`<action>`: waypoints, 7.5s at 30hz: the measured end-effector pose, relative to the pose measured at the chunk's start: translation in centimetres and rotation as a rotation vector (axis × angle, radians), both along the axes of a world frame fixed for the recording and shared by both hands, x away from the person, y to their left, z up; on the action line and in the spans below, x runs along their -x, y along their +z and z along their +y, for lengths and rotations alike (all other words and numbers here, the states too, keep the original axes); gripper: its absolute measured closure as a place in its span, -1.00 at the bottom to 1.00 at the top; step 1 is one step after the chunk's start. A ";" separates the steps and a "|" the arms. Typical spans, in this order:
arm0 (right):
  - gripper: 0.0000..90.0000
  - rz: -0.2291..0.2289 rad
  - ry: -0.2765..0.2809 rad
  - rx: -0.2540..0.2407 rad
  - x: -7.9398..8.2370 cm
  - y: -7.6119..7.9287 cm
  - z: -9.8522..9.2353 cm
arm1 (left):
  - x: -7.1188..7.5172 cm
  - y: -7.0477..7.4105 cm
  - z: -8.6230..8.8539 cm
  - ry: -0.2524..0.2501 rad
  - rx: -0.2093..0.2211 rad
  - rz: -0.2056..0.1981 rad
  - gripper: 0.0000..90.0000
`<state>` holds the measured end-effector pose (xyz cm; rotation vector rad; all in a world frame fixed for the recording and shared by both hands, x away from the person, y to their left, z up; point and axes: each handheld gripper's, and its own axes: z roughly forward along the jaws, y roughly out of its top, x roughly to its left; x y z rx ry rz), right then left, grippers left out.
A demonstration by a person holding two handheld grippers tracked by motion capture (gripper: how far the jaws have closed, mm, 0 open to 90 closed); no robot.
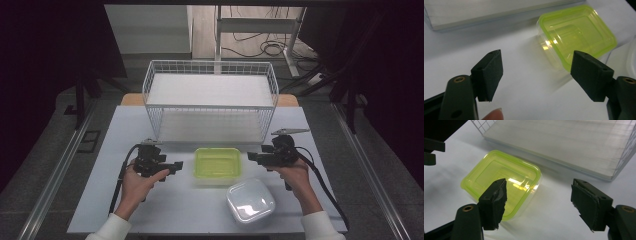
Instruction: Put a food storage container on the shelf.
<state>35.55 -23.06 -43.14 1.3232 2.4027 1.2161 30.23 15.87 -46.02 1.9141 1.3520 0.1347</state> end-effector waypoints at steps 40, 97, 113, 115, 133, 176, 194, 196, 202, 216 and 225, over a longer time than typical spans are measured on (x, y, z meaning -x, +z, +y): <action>-0.08 0.189 0.014 0.009 -2.5 -3.9 2.2 | -5.4 -3.3 -3.1 0.002 0.227 0.252 -0.10; 0.71 0.246 0.081 -0.168 -2.8 -3.1 1.9 | -4.6 -2.1 -3.6 -0.046 0.331 0.198 0.73; 0.70 0.136 0.108 -0.189 -1.6 -0.5 2.1 | -3.7 0.4 -3.0 -0.055 0.350 0.100 0.74; 0.70 0.129 0.108 -0.197 -1.5 -0.3 2.0 | -3.6 0.7 -3.0 -0.060 0.350 0.090 0.74; 0.70 -0.019 0.119 -0.247 -1.0 4.3 1.4 | -3.7 5.2 -3.1 -0.090 0.357 -0.016 0.74; 0.69 -0.163 0.143 -0.324 -5.3 13.1 2.5 | -8.6 15.6 -1.6 -0.108 0.325 -0.148 0.75; 0.69 -0.127 0.128 -0.344 -8.2 13.3 3.3 | -11.6 15.8 -0.7 -0.079 0.328 -0.121 0.76; 0.69 -0.120 0.127 -0.347 -8.8 13.4 3.5 | -12.2 15.9 -0.6 -0.079 0.331 -0.117 0.76; 0.69 -0.099 0.114 -0.347 -10.3 13.7 3.7 | -13.8 16.1 -0.5 -0.077 0.326 -0.102 0.77; 0.70 0.018 0.071 -0.329 -13.7 12.2 4.2 | -17.2 14.4 -0.2 -0.058 0.340 -0.015 0.76; 0.70 0.072 0.017 -0.315 -15.0 11.9 4.9 | -18.4 14.2 0.1 -0.024 0.362 0.008 0.74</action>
